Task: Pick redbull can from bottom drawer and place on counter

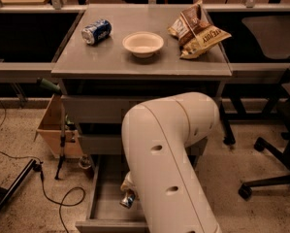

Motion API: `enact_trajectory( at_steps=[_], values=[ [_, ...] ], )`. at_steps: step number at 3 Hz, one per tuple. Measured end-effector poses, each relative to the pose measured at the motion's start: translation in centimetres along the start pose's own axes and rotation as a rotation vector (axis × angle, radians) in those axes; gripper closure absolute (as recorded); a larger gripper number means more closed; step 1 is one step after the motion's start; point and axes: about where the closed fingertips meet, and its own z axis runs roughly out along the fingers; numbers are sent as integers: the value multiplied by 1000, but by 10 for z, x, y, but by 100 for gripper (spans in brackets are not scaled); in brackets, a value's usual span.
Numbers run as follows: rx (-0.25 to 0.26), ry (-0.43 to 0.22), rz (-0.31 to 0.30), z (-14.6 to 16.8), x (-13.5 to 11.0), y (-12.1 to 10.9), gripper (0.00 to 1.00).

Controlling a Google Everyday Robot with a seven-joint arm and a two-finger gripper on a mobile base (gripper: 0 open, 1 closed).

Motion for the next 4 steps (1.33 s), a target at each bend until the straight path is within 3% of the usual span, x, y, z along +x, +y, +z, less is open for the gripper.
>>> enact_trajectory(
  at_steps=[1,2,3,4],
  values=[
    [103,9,14,-73,16,-28,100],
    [170,4,-15,-146,21,-28,100],
    [229,-14,-131,-237,36,-21,100],
    [232,-74,-200,-334,53,0,100]
  ],
)
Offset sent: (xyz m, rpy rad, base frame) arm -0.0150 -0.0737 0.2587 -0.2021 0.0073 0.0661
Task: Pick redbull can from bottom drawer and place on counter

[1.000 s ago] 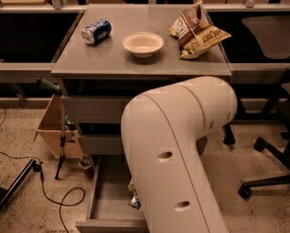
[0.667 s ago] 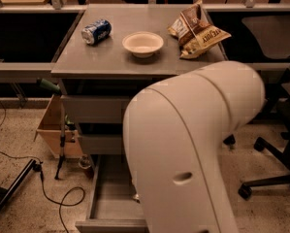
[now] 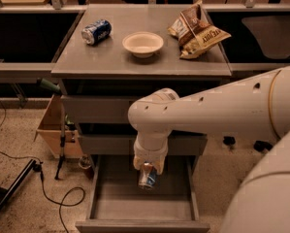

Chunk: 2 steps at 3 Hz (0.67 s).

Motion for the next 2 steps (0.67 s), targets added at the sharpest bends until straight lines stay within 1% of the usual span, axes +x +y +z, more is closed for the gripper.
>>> enact_trajectory(
  at_steps=[1,2],
  values=[
    [-2,-2,0,0,0,0,100],
    [-29,-19,0,-5,-2,0,100]
  ],
)
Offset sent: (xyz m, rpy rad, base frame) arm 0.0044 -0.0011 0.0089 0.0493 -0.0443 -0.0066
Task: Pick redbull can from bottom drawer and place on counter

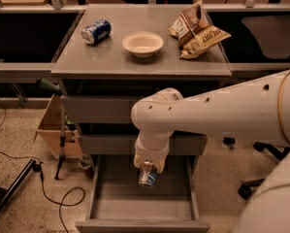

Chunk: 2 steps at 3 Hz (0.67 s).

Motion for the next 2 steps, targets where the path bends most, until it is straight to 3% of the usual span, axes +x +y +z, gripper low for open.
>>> enact_trajectory(
  at_steps=[1,2],
  values=[
    [-40,-88,5,-40,-17,14,100],
    [-79,-253,6,-120,-37,45,100]
  ],
)
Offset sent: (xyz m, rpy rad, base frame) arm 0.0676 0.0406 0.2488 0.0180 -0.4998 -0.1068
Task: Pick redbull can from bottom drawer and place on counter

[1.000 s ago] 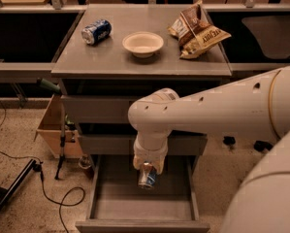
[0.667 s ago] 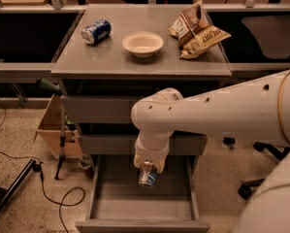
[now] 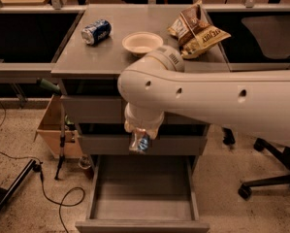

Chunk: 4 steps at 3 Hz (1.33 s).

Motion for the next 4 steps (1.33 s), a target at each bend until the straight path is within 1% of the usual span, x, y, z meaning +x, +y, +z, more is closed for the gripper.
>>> enact_trajectory(
  at_steps=[1,2,3,4],
  values=[
    [-20,-168,7,-80,-32,24,100],
    [-37,-269,8,-149,-83,51,100],
    [-65,-280,0,-158,-86,59,100],
    [-61,-277,0,-155,-86,57,100]
  ],
)
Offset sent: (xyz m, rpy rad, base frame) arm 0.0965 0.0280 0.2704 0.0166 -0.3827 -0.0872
